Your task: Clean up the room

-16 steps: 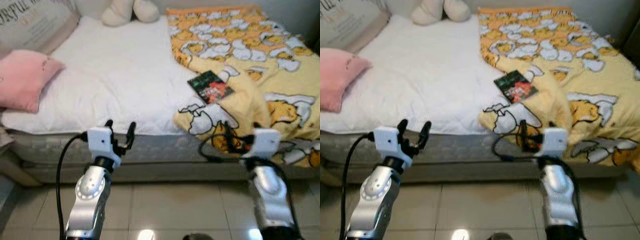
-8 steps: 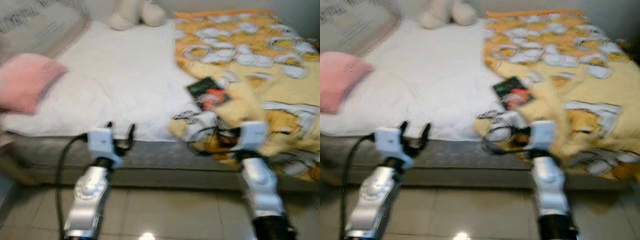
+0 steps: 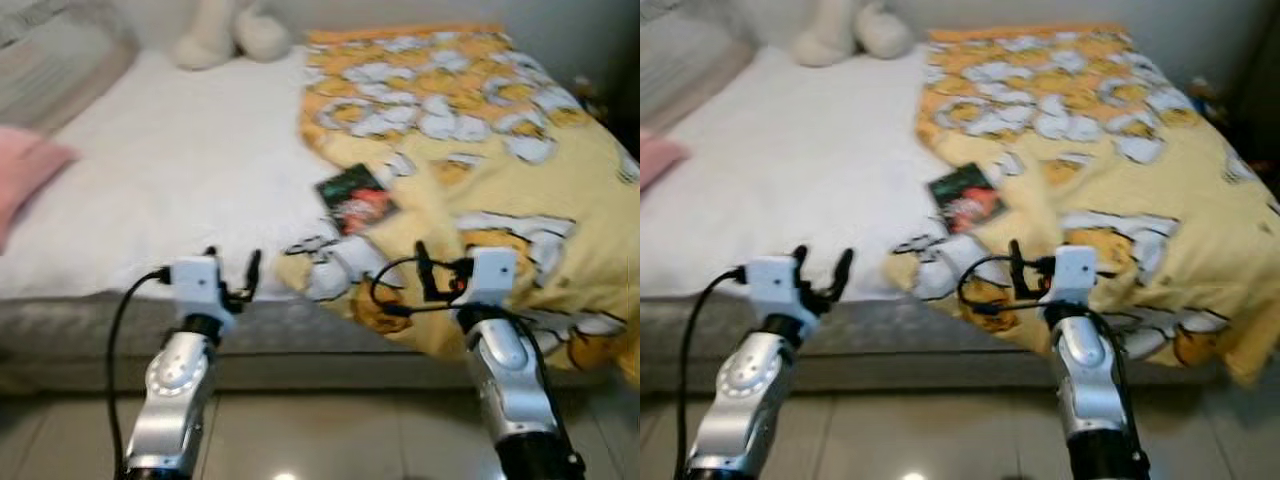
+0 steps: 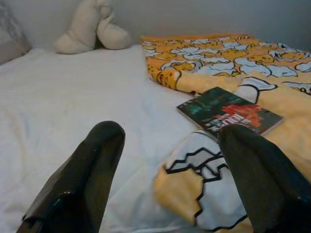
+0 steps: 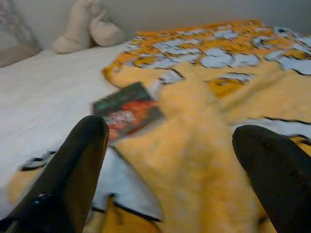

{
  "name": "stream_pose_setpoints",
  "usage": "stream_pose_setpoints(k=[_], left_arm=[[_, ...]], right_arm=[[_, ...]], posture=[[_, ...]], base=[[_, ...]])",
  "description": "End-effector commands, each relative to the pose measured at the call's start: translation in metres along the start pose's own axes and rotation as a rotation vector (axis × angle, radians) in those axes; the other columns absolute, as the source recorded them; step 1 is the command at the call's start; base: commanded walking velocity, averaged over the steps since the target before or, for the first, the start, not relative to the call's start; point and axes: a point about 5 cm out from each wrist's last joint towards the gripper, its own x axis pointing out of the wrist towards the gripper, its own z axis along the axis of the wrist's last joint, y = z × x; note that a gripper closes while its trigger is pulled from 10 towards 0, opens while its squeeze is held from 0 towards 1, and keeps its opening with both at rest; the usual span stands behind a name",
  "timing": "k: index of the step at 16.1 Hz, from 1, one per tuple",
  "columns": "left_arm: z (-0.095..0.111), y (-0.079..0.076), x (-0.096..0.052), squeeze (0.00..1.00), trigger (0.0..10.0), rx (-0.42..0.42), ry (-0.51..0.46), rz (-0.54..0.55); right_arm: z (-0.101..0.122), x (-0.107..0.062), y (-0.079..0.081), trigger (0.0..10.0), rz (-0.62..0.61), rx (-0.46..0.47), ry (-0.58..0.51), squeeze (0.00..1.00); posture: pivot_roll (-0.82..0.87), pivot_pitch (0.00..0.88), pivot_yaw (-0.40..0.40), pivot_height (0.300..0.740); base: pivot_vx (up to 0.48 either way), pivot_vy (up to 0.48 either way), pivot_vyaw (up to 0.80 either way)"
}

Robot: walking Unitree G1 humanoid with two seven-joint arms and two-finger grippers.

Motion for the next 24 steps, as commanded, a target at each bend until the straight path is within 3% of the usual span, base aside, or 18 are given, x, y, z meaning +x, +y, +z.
stream_pose_setpoints(k=[1, 3, 11, 15, 21, 24], left_arm=[[-0.001, -0.001, 0.0, 0.0, 10.0, -0.053, 0.013, 0.015], [-0.003, -0.001, 0.0, 0.0, 10.0, -0.065, 0.026, 0.027], [0.004, 0.0, 0.004, 0.0, 10.0, -0.001, 0.011, 0.012], [0.005, 0.001, 0.005, 0.0, 10.0, -0.009, 0.004, 0.016], [0.007, -0.004, 0.005, 0.0, 10.0, -0.005, 0.005, -0.021], [0.012, -0.001, 0.003, 0.0, 10.0, 0.007, 0.01, -0.037]], right_arm=[[0.002, 0.001, -0.004, 10.0, 0.019, -0.043, 0.009, 0.0], [-0.001, 0.002, -0.003, 10.0, 0.034, -0.119, 0.037, 0.0], [-0.003, 0.008, -0.002, 10.0, 0.04, -0.103, 0.051, 0.0], [-0.002, 0.011, -0.002, 10.0, 0.04, -0.106, 0.048, 0.0], [0.024, 0.039, -0.008, 10.0, -0.004, -0.084, -0.018, 0.0], [0.033, 0.056, -0.002, 10.0, 0.009, -0.075, -0.014, 0.0]], posture=[[-0.16, 0.0, 0.117, 0.731], [-0.16, 0.0, 0.117, 0.731], [-0.14, 0.0, 0.113, 0.731], [-0.14, 0.0, 0.114, 0.731], [-0.13, 0.0, 0.141, 0.731], [-0.1, 0.0, 0.162, 0.731]], base=[[0.0, 0.0, 0.0], [0.401, 0.0, 0.0], [0.48, 0.0, 0.0], [0.48, 0.0, 0.0], [0.48, 0.0, 0.0], [0.0, 0.0, 0.0]])
